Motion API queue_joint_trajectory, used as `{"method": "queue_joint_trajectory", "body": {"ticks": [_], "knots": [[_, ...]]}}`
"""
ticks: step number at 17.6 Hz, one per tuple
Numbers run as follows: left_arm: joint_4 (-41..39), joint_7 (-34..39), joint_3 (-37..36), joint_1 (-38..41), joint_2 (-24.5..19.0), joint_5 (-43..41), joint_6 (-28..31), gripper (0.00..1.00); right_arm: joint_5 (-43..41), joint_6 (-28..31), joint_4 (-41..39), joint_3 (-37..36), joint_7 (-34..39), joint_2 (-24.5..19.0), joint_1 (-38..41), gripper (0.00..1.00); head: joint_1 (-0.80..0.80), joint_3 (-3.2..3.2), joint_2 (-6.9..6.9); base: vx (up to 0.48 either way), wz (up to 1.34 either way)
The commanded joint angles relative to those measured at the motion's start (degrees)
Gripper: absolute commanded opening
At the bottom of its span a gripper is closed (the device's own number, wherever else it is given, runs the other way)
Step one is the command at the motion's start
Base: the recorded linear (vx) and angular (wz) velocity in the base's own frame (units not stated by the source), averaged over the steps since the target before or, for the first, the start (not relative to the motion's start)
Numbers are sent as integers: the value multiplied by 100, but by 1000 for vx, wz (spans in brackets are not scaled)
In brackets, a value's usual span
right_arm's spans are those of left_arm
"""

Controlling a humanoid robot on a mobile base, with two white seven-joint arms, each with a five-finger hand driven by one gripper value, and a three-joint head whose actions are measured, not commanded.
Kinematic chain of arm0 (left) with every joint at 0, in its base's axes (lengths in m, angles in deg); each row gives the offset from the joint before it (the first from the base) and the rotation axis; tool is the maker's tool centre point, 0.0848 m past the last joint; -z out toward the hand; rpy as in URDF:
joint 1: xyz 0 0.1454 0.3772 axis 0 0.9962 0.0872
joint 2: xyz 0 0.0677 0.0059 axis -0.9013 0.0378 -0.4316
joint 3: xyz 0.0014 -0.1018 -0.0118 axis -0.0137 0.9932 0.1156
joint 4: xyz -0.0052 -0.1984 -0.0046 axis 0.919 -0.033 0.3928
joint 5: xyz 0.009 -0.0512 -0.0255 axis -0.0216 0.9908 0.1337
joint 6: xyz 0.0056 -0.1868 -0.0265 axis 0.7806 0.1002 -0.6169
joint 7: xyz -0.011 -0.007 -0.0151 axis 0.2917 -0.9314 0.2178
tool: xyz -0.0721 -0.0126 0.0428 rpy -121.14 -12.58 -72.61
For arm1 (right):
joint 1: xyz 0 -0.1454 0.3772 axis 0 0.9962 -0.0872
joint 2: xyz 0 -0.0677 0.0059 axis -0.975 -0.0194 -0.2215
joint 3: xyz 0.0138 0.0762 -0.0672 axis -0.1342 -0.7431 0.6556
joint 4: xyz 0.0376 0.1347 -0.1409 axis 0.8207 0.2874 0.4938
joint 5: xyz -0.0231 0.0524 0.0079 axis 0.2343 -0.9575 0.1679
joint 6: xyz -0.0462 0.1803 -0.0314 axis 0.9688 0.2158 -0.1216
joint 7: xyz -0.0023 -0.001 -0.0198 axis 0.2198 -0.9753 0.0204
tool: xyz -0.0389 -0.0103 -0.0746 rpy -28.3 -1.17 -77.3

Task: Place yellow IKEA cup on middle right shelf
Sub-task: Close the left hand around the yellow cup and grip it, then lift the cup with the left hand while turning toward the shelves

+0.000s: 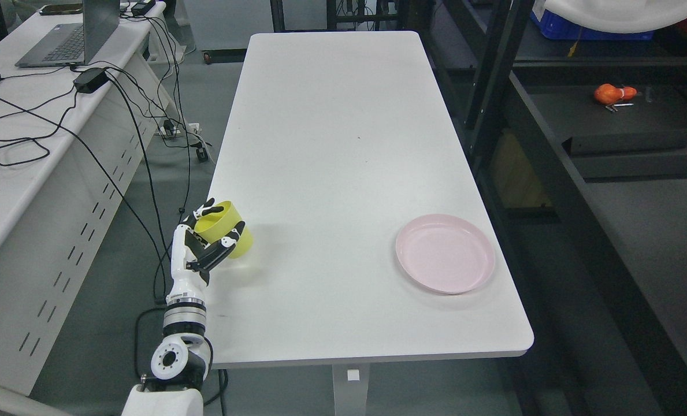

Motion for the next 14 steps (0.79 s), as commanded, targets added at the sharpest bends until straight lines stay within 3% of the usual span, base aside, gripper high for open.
{"method": "queue_joint_trajectory", "body": {"ticks": [1,8,14], "knots": [[-1037,-2,-277,138,-100,8,111,0,-141,5,0,97,-4,100,79,99,0,0,0,0,0],[-1108,-2,-329,138,-100,0,278,1,-141,5,0,97,-4,100,79,99,0,0,0,-6,-1],[-1116,-2,-874,191,-104,-70,278,2,-141,5,0,97,-4,100,79,99,0,0,0,-114,-35]]}}
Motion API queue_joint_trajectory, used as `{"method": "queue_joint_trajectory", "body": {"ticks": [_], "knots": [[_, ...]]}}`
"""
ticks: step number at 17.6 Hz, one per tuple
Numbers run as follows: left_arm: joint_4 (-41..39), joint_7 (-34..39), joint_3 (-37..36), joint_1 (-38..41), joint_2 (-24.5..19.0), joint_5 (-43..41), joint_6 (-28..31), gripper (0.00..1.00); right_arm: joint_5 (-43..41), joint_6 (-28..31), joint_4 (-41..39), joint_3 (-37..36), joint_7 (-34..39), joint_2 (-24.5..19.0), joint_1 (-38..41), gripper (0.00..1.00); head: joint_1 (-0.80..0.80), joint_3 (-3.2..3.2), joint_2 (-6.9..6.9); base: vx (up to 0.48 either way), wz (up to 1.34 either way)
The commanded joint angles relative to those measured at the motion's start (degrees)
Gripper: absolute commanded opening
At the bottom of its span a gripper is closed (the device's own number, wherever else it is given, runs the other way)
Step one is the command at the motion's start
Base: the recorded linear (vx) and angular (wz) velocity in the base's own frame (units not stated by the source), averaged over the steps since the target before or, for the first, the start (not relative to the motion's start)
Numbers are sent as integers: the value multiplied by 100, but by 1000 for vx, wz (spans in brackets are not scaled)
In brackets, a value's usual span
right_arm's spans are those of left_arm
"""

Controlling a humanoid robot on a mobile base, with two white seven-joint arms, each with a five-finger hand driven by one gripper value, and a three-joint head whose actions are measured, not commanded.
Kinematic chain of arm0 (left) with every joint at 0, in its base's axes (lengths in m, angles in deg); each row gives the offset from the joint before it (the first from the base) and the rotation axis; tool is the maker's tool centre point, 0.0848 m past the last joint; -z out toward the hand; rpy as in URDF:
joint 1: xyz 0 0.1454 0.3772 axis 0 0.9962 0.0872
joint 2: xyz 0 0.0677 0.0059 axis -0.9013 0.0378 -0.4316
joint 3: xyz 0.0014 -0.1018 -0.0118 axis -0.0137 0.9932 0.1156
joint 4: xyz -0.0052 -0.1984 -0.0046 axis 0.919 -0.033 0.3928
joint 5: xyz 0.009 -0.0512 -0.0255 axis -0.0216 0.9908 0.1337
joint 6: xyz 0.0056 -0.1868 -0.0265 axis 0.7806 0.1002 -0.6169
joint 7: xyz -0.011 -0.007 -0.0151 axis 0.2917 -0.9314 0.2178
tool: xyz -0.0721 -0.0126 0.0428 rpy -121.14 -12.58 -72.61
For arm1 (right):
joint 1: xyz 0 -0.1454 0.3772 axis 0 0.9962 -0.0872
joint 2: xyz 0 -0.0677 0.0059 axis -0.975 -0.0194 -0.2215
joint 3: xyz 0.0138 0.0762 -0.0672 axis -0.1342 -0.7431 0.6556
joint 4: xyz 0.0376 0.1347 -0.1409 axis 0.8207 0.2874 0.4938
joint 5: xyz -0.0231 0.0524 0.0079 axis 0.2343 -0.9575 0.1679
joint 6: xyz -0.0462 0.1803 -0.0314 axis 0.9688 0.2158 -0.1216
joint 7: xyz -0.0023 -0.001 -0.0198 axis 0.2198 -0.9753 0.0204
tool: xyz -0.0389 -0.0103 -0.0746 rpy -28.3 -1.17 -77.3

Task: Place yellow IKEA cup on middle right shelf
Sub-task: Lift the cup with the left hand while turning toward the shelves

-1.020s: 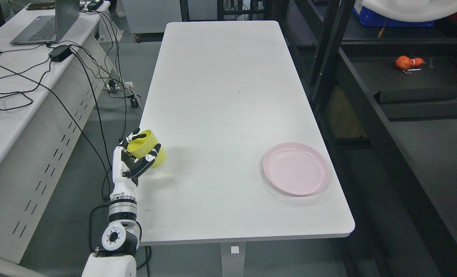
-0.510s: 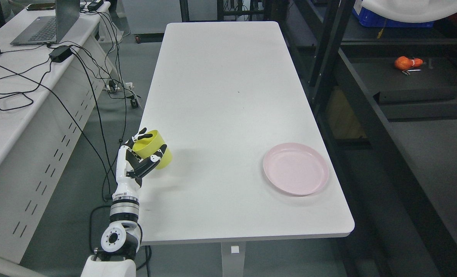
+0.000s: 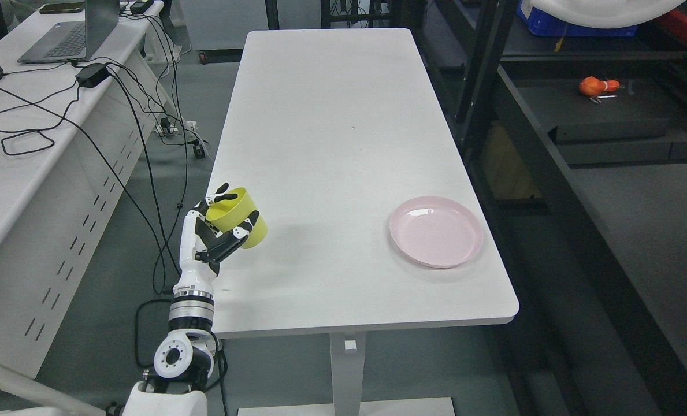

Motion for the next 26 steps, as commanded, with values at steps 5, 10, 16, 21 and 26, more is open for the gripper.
{"method": "queue_joint_trajectory", "body": {"ticks": [5,10,16,21,26], "knots": [[-372,17,-1078,-73,-106,-677,-4,2,-140,5,-8,97,-4,100,80,99,0,0,0,-223,-185],[-372,8,-1096,-126,-100,-1426,-320,2,-140,5,0,97,-4,100,80,99,0,0,0,-233,-327],[-451,0,-1429,-205,-100,-1418,-505,2,-140,5,0,97,-4,100,80,99,0,0,0,-237,-178],[-442,0,-1912,-477,-100,-1400,-540,2,-140,5,0,97,-4,100,80,99,0,0,0,-227,-369],[-399,0,-2580,-873,-100,-1225,-540,2,-140,5,0,97,-4,100,80,99,0,0,0,-191,-558]]}}
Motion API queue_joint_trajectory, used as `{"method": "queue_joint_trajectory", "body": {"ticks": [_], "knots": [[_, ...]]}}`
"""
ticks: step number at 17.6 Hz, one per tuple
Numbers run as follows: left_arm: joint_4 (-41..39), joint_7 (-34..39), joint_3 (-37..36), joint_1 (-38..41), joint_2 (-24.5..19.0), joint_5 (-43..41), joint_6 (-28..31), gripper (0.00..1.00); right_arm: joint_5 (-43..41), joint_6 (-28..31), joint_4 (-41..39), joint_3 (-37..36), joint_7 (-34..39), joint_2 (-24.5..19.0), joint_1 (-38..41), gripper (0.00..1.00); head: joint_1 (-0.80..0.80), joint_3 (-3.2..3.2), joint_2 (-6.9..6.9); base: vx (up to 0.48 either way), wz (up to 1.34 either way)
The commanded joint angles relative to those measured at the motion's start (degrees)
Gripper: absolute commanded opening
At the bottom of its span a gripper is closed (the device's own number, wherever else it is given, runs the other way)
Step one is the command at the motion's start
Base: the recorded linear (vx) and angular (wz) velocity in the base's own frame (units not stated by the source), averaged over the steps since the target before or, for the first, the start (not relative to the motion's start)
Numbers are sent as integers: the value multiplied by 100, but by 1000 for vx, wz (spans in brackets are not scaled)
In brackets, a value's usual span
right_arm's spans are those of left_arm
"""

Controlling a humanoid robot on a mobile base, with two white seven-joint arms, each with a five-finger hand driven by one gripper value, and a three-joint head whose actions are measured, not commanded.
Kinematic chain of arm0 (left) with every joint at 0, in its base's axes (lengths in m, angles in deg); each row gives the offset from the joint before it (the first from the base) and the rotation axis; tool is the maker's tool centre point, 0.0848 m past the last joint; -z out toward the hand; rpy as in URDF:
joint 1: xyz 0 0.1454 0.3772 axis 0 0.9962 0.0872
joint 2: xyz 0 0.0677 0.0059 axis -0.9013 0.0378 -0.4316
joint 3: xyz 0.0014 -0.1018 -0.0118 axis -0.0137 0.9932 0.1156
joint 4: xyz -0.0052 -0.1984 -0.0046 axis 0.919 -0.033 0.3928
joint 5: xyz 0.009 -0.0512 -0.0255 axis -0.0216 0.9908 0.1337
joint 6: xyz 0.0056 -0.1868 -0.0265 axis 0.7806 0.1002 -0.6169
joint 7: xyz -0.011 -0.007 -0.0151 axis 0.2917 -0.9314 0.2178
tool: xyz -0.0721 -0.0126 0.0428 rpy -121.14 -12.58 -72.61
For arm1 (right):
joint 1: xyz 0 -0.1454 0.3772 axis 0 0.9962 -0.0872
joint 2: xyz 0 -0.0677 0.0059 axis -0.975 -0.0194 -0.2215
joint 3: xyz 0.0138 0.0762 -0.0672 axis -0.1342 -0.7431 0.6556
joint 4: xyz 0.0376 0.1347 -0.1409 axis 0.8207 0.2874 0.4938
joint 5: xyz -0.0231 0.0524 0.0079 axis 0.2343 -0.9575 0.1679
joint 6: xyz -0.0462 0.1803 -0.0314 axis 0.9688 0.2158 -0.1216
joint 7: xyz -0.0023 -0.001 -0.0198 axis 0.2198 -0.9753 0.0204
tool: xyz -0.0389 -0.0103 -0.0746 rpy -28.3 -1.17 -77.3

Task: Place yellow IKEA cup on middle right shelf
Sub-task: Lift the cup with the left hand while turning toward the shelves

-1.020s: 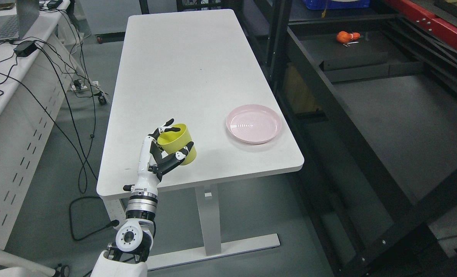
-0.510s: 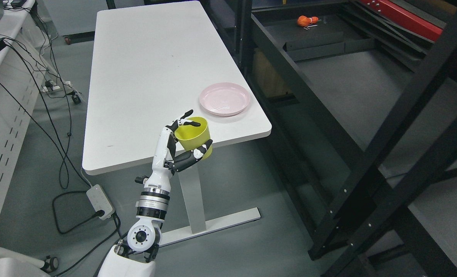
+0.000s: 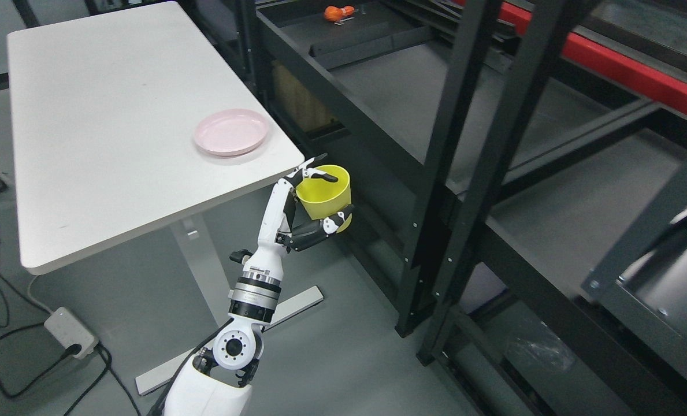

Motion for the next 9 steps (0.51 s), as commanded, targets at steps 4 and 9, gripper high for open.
{"method": "queue_joint_trajectory", "body": {"ticks": [4,9], "knots": [[12,2,-1471,-400,-95,282,-2,2,-141,5,1,97,-4,100,79,99,0,0,0,-205,-660],[-41,-6,-1902,-750,-95,484,-527,2,-141,5,1,97,-4,100,79,99,0,0,0,-164,-649]]}}
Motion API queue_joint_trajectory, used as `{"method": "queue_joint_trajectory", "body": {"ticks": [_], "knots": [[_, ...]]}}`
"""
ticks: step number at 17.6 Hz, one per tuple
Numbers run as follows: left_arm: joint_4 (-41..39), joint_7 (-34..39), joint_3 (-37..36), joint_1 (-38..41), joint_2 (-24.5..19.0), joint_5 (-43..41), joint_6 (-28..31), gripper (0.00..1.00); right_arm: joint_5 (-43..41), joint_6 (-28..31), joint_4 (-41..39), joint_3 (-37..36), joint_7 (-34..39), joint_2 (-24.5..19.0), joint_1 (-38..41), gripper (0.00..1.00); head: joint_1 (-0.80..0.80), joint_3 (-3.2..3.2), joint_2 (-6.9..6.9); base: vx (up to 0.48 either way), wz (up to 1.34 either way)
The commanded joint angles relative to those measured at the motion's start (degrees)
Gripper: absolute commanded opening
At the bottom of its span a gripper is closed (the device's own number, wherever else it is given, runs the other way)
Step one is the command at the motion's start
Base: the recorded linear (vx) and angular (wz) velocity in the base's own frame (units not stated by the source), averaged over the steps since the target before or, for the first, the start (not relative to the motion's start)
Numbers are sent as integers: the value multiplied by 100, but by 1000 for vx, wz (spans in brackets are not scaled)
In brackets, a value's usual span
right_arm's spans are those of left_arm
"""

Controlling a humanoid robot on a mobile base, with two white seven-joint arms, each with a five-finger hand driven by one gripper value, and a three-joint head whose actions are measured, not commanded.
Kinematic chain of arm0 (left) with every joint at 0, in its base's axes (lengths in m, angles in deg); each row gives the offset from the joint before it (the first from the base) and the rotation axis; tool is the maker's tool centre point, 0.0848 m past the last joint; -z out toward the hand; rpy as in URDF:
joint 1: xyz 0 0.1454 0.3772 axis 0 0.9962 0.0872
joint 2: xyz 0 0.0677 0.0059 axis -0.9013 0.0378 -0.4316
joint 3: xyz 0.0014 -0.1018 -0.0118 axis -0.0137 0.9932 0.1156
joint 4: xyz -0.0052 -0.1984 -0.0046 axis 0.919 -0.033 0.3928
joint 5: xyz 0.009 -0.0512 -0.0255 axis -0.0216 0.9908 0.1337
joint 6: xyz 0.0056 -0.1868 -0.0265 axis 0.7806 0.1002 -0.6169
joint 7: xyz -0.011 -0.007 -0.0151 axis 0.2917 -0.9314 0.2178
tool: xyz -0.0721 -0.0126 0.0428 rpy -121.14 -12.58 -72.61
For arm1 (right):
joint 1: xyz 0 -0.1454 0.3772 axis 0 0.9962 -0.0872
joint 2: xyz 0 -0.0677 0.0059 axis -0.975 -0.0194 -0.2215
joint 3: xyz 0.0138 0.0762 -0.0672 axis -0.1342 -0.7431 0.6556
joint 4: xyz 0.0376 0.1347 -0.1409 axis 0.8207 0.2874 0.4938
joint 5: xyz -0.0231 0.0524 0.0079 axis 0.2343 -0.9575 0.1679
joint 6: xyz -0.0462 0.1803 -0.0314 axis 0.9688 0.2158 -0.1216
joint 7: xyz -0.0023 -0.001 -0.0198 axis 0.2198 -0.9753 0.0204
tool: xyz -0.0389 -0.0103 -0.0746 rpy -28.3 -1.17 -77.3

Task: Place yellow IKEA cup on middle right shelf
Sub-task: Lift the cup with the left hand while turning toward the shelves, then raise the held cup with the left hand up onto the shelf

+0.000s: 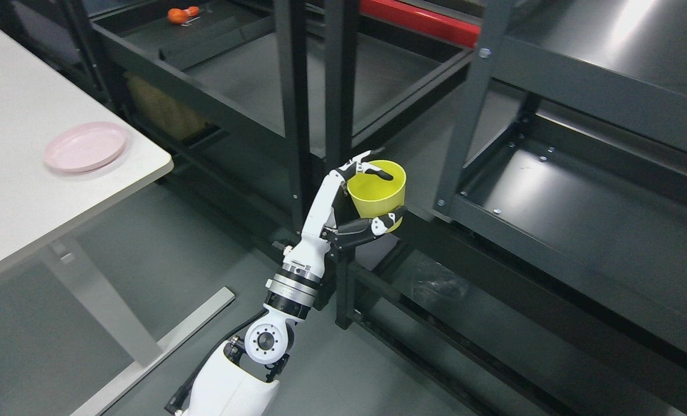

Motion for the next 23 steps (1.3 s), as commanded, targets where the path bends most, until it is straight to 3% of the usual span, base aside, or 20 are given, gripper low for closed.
{"method": "queue_joint_trajectory", "body": {"ticks": [1,11,23], "knots": [[-48,-2,-974,-528,-98,297,-495,2,-141,5,0,97,-4,100,78,99,0,0,0,-134,-668],[-1040,-292,-1405,-1092,-98,307,-707,2,-141,5,0,97,-4,100,78,99,0,0,0,-45,-393],[-1744,-284,-1168,-1944,-98,632,-699,0,-141,5,0,97,-4,100,78,99,0,0,0,35,-164]]}}
